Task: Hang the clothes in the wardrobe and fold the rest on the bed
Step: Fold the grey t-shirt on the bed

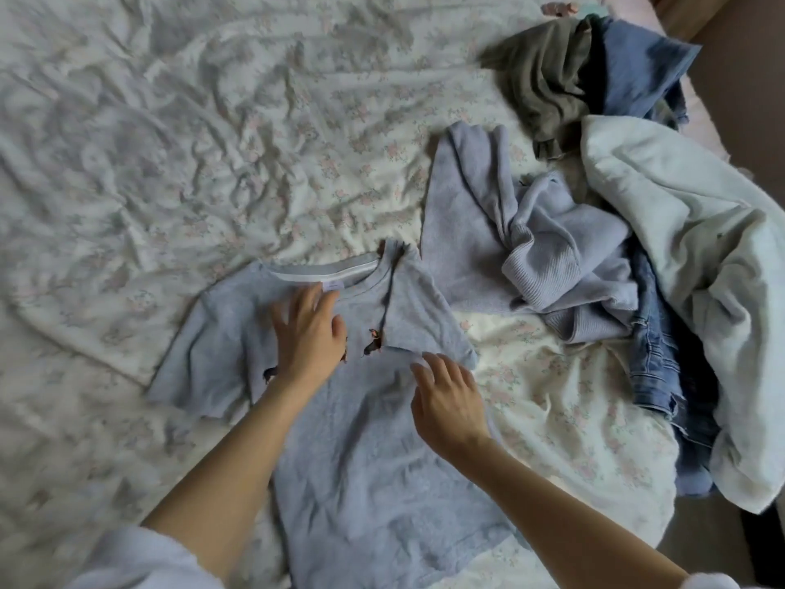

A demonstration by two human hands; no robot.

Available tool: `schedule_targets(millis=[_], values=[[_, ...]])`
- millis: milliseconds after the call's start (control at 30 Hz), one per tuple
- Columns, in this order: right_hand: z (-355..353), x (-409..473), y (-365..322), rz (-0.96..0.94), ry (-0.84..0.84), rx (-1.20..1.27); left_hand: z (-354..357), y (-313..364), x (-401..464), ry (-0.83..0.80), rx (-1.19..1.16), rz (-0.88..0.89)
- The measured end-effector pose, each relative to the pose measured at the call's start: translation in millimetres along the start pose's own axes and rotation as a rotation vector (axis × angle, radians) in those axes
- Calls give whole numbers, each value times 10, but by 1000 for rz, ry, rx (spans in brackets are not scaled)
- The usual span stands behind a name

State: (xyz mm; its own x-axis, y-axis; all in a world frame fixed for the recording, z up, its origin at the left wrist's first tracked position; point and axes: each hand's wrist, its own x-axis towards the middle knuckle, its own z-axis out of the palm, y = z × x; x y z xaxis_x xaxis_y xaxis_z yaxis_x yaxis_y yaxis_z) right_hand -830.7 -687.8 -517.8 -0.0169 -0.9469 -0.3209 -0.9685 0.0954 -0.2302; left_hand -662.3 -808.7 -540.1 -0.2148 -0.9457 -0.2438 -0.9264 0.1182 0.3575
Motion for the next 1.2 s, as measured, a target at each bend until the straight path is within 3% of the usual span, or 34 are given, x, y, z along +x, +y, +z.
schedule_targets(millis=[167, 233, 300, 467, 533, 667, 767, 833, 933, 1033, 1100, 1133, 1200], values=[[158, 119, -552, -194, -87, 43, -181, -667, -776, 342, -193, -474], [259, 165, -843, -266, -113, 60, -250, -963, -964, 360, -236, -701], [337, 181, -1056, -340, -147, 61, -299, -1213, -983, 296, -306, -805], [554, 184, -1345, -452, -270, -1, -468, -1552, -762, 208, -675, -817], [606, 180, -1370, -447, -349, -42, -503, -1578, -690, 161, -715, -843], [591, 209, -1343, -457, -413, -91, -637, -1639, -633, 317, -658, -867], [529, 230, -1336, -452, -469, 8, -717, -1642, -657, 399, -666, -798], [442, 283, -1367, -362, -456, 264, -762, -1548, -684, 391, -706, -655], [278, 397, -1417, 76, -416, 944, -784, -1290, -721, 291, -745, -410], [144, 567, -1384, 481, -394, 1468, -741, -975, -772, -36, -995, -257], [98, 674, -1285, 595, -356, 1601, -672, -812, -803, -284, -1091, -187], [79, 712, -1243, 605, -349, 1601, -631, -775, -821, -318, -1038, -165], [84, 759, -1190, 588, -349, 1546, -536, -771, -857, -189, -874, -178]])
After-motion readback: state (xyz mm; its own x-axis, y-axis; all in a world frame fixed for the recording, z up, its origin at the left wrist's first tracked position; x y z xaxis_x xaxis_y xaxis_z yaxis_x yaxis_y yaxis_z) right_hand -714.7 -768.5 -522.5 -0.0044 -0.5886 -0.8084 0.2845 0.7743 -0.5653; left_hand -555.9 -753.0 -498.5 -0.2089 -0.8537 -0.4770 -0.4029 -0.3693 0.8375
